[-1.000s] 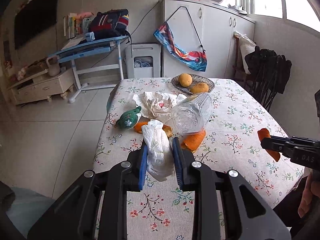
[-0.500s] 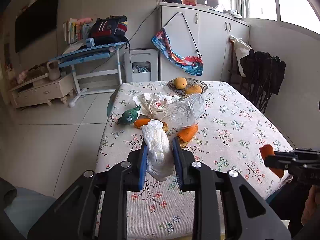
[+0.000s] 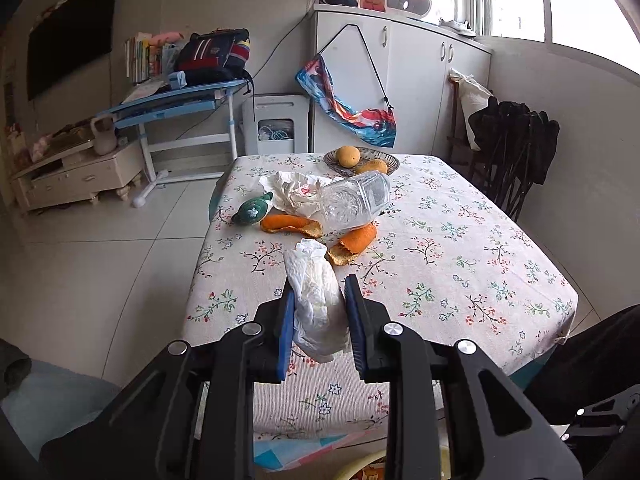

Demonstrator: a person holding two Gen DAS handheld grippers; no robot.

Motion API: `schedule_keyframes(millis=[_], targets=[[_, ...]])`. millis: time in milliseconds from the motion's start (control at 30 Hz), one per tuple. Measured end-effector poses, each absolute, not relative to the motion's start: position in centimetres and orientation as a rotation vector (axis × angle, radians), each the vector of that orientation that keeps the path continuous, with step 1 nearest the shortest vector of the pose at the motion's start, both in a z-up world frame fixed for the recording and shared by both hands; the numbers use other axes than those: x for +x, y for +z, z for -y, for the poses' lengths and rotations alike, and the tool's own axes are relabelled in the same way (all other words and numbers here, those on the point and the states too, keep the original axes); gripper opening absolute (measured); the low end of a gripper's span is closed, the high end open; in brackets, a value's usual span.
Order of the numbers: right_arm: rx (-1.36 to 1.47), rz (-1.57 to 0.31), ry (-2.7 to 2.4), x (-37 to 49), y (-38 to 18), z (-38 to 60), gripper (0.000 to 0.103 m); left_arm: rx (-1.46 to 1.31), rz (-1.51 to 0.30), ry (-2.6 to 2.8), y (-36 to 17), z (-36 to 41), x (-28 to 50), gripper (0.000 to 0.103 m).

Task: Collect trash
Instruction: 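Carry the orange peel to the yellow basin and open the right gripper, then lower the white plastic bag into the yellow basin and open the left gripper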

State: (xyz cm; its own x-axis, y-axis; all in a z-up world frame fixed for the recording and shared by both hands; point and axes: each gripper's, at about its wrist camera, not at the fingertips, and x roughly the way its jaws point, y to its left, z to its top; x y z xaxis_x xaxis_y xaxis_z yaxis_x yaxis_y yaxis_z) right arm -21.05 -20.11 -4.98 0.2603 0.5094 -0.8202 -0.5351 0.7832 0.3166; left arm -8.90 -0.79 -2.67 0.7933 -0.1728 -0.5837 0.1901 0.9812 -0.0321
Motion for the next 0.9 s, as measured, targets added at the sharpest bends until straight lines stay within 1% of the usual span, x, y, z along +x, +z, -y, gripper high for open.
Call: schedule_keyframes(millis=[100,167,300,367,400,533,700,800,867,900], targets=[[0.054,-1.031,0.640,-20.3,-3.3,22.5,0.058,0.023,-0.631,-0.196,-2.7,0.7,-9.9,0.023],[0.073,-0.970,0.562,-19.2,-1.8,24.1,0.069,0.023,-0.637,-0.203,-2.7,1.0,-10.7,0.023],[0.108,-0.871,0.427,-15.7,0.5,26.6,0.076,0.008,-0.650,-0.217,-2.7,1.1,-12.2,0.023],[0.110,-0.841,0.373,-13.9,1.1,27.4,0.084,-0.001,-0.656,-0.224,-2.6,1.2,-12.9,0.023],[0.106,-0.835,0.350,-12.9,1.1,27.7,0.085,-0.007,-0.661,-0.229,-2.6,1.2,-13.3,0.023],[0.088,-0.829,0.294,-10.1,0.6,28.2,0.086,-0.008,-0.687,-0.254,-2.7,1.6,-14.7,0.023],[0.084,-0.864,0.225,-6.4,-1.3,28.7,0.088,0.028,-0.779,-0.311,-4.1,2.9,-16.5,0.023],[0.072,-0.888,0.175,-4.8,-2.6,29.0,0.088,0.081,-0.891,-0.381,-6.1,4.6,-17.7,0.023],[0.070,-0.910,0.142,-3.4,-3.6,29.5,0.088,0.122,-1.023,-0.460,-8.1,6.0,-18.3,0.024],[0.069,-0.920,0.120,-2.8,-4.1,29.7,0.088,0.154,-1.083,-0.491,-9.2,6.8,-18.6,0.031]])
